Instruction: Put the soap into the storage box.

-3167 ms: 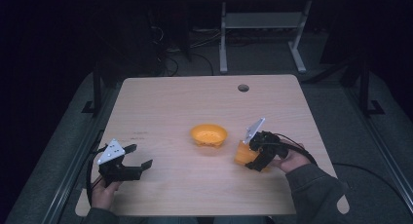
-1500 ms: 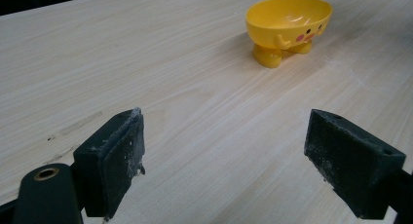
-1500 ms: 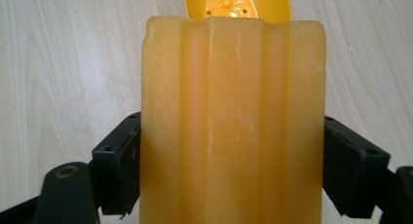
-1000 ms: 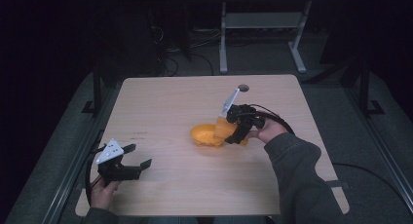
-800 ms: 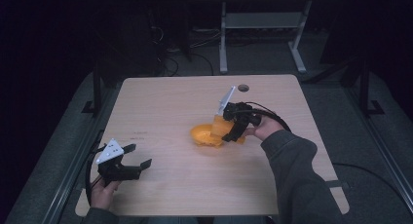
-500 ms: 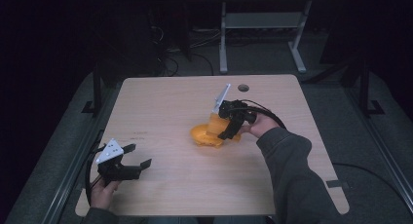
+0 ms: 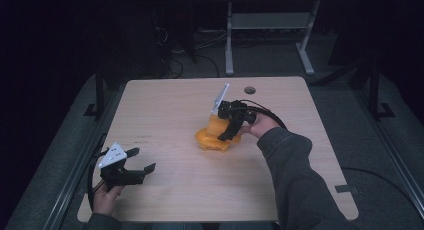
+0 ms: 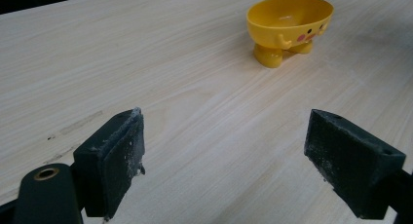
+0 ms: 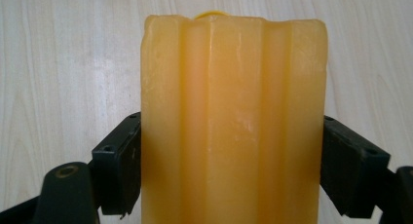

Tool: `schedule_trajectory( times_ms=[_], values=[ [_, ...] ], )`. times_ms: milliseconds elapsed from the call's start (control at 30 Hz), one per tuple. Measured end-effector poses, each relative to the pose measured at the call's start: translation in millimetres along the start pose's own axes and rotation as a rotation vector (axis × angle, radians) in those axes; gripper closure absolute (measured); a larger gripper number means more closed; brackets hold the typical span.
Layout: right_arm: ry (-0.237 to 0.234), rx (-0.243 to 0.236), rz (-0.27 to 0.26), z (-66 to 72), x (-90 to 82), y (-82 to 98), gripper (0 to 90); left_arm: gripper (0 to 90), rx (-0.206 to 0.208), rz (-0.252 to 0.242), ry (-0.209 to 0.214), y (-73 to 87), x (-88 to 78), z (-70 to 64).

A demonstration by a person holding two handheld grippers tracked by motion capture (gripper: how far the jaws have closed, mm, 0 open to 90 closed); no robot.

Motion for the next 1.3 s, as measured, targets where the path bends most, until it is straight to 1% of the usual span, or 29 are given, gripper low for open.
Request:
schedule_trajectory(
  times_ms=[133,200,233,300,333,400,433,500,733,800,1033,1233,1300],
  values=[
    [-0.015,-0.001,0.010,-1.4,5.8,-3.1,20.7,14.1,-0.001,0.001,0.000,0.0,0.2,-0.7],
    [-0.014,-0.006,0.014,-1.6,7.6,-4.1,20.7,14.1,-0.002,0.001,0.000,0.0,0.4,-0.9],
    [-0.014,-0.012,0.035,-1.6,10.2,-6.9,20.7,14.1,-0.004,0.000,0.000,0.0,0.5,-1.0],
    [-0.012,-0.018,0.046,-1.9,11.7,-10.3,20.6,14.1,-0.008,-0.005,0.000,-0.1,0.5,-0.7],
    [-0.013,-0.021,0.042,-2.4,12.4,-11.8,20.7,14.1,0.005,0.001,-0.001,0.0,-0.1,0.5],
    [-0.018,-0.019,0.045,-2.5,13.9,-12.8,20.7,14.1,0.005,0.002,-0.001,0.2,-0.2,0.6],
    [-0.016,-0.022,0.059,-4.0,17.5,-14.0,20.7,14.1,0.004,0.003,-0.001,0.2,-0.5,0.7],
    [-0.026,-0.023,0.063,-4.9,21.1,-15.4,20.7,14.1,0.006,0.004,0.000,0.2,-0.5,0.7],
    [-0.027,-0.031,0.072,-6.6,28.3,-20.1,20.6,14.1,0.003,0.006,0.000,0.2,-0.3,0.8],
    [-0.038,-0.034,0.075,-7.5,31.4,-21.0,20.6,14.1,0.002,0.005,0.001,0.2,-0.5,0.8],
    [-0.037,-0.037,0.084,-8.5,34.2,-23.0,20.5,14.1,-0.001,0.005,0.002,0.2,-0.4,0.7],
    [-0.042,-0.034,0.103,-9.7,40.1,-23.9,20.4,14.1,0.000,0.005,0.002,0.2,-0.5,0.7],
    [-0.056,-0.025,0.092,-9.7,40.4,-24.5,20.1,14.1,-0.003,0.005,0.003,0.2,-0.2,0.6]
  ],
)
Point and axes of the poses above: each handheld gripper's, and its own axes: x roughly forward along the jaws, y roughly out of its underside, z roughly to its left, the point moved 3 cm from there along x, roughly forward along the jaws, and after that the axes turned 12 degrees about -y, right-handed, at the moved point
